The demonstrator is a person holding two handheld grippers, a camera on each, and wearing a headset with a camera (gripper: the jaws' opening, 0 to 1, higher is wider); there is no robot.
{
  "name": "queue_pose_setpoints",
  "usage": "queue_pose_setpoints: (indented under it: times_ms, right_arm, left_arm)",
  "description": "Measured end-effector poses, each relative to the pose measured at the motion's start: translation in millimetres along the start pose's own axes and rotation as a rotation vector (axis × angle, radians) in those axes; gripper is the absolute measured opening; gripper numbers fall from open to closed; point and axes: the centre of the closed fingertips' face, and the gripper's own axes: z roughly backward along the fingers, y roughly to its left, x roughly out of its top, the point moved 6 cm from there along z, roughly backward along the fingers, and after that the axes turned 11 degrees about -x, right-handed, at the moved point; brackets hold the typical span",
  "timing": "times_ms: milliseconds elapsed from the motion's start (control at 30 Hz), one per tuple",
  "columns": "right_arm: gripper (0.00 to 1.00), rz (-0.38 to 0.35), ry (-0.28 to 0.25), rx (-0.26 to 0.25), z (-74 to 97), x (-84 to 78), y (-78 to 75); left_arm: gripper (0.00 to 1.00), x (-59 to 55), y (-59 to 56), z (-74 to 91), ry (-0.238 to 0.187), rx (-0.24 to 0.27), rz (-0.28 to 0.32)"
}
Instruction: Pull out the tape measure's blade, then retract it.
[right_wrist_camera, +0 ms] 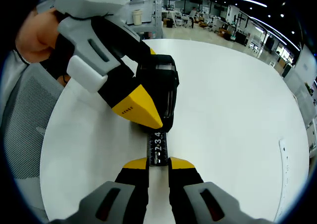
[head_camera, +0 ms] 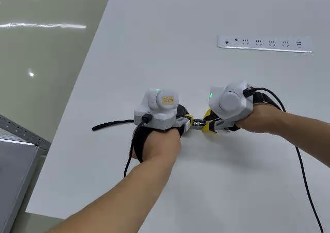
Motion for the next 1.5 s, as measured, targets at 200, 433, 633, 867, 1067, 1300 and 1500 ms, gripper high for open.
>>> queue_pose_setpoints:
  times_ms: [200, 433, 633, 867, 1067, 1300, 1500]
  right_arm:
    - [0.14, -0.001, -0.001, 0.002, -4.1, 2.8, -1.1]
    - [0.14, -0.001, -0.007, 0.007, -6.9, 6.2, -1.3]
    - [0.14, 0.003, -0.011, 0.01, -9.6, 9.1, -0.9]
    - [0.14, 0.002, -0.012, 0.01, -10.2, 10.1, -0.8]
    - [0.14, 0.003, -0.012, 0.01, -10.5, 10.7, -0.6]
    - [0.14, 0.02, -0.028, 0.012, -12.9, 15.0, -0.5]
    - [0.14, 0.017, -0.034, 0.014, -14.1, 16.5, 0.0]
  left_arm:
    - [0.59, -0.2, 0.1, 0.4, -0.002, -0.002, 0.004]
    - [0.59, 0.0, 1.1, 0.0, -0.002, -0.008, 0.01]
    - [0.59, 0.0, 1.3, 0.1, -0.002, -0.01, 0.012]
    - [0.59, 0.1, 1.7, -0.1, -0.003, -0.01, 0.011]
    - [0.59, 0.1, 1.7, -0.3, -0.003, -0.01, 0.011]
    - [0.59, 0.6, 2.4, -0.3, -0.005, -0.012, 0.017]
    - [0.59, 0.4, 2.0, 0.1, -0.007, -0.013, 0.018]
